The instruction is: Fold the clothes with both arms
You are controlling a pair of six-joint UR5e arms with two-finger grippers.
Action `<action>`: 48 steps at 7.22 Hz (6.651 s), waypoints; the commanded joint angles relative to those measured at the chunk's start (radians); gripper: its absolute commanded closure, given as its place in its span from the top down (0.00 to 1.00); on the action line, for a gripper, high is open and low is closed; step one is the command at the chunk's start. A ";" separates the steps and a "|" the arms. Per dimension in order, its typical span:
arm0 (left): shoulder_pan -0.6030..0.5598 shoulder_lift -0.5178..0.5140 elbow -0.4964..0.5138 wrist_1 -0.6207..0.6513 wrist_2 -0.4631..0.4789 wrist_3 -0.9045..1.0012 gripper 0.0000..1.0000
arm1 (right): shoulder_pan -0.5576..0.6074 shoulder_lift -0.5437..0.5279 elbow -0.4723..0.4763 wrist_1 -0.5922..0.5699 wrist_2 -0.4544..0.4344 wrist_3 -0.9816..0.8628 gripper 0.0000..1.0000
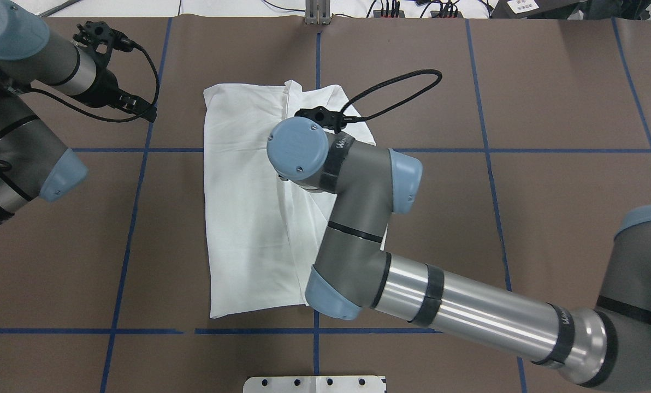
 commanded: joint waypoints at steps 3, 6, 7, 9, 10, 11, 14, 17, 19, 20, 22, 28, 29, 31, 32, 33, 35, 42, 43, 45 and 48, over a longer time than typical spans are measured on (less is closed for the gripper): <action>0.003 0.003 -0.002 0.000 -0.002 0.001 1.00 | -0.002 0.127 -0.248 0.100 -0.001 -0.015 1.00; 0.004 0.000 -0.002 -0.001 -0.003 -0.001 1.00 | 0.000 0.124 -0.242 -0.022 0.003 -0.137 1.00; 0.004 0.000 -0.002 -0.003 -0.003 -0.001 1.00 | 0.001 0.124 -0.224 -0.118 0.003 -0.207 1.00; 0.004 -0.002 -0.002 -0.003 -0.003 -0.001 1.00 | 0.046 0.090 -0.146 -0.346 0.012 -0.347 1.00; 0.004 -0.002 -0.002 -0.003 -0.003 -0.002 1.00 | 0.097 0.000 -0.019 -0.433 0.016 -0.464 1.00; 0.004 -0.005 -0.002 -0.003 -0.003 -0.005 1.00 | 0.128 -0.111 0.067 -0.440 0.018 -0.556 1.00; 0.004 -0.008 -0.004 -0.004 -0.003 -0.011 1.00 | 0.164 -0.146 0.115 -0.294 0.114 -0.559 1.00; 0.004 -0.004 -0.002 -0.007 -0.002 -0.011 1.00 | 0.037 -0.142 0.108 0.028 0.148 -0.136 1.00; 0.004 0.000 -0.002 -0.011 -0.002 -0.010 1.00 | -0.026 -0.126 0.112 0.047 0.125 -0.052 1.00; 0.004 0.000 -0.002 -0.012 -0.002 -0.011 1.00 | -0.040 -0.122 0.112 0.054 0.112 -0.049 0.98; 0.004 0.001 -0.002 -0.012 -0.002 -0.011 1.00 | -0.057 -0.114 0.112 0.054 0.108 -0.029 0.77; 0.004 0.001 -0.002 -0.012 -0.002 -0.013 1.00 | -0.083 -0.116 0.115 0.042 0.108 -0.019 0.08; 0.004 0.001 -0.002 -0.012 -0.002 -0.013 1.00 | -0.083 -0.120 0.120 0.041 0.108 -0.020 0.07; 0.004 0.001 -0.001 -0.012 -0.002 -0.014 1.00 | -0.075 -0.131 0.131 0.039 0.108 -0.028 0.07; 0.004 0.001 -0.001 -0.014 -0.002 -0.014 1.00 | -0.060 -0.139 0.138 0.030 0.108 -0.037 0.07; 0.004 0.001 -0.001 -0.012 -0.002 -0.014 1.00 | -0.049 -0.172 0.178 0.007 0.110 -0.052 0.07; 0.006 0.001 -0.001 -0.012 -0.002 -0.014 1.00 | -0.046 -0.293 0.291 0.004 0.107 -0.112 0.10; 0.006 0.001 -0.001 -0.014 -0.002 -0.031 1.00 | -0.060 -0.353 0.385 0.002 0.082 -0.108 1.00; 0.006 0.001 -0.001 -0.014 -0.002 -0.031 1.00 | -0.081 -0.337 0.387 0.002 0.079 -0.095 1.00; 0.006 0.001 -0.002 -0.014 -0.002 -0.031 1.00 | -0.124 -0.295 0.373 0.001 0.075 -0.013 1.00; 0.006 0.001 -0.002 -0.014 -0.002 -0.031 1.00 | -0.174 -0.223 0.336 -0.144 -0.001 0.032 1.00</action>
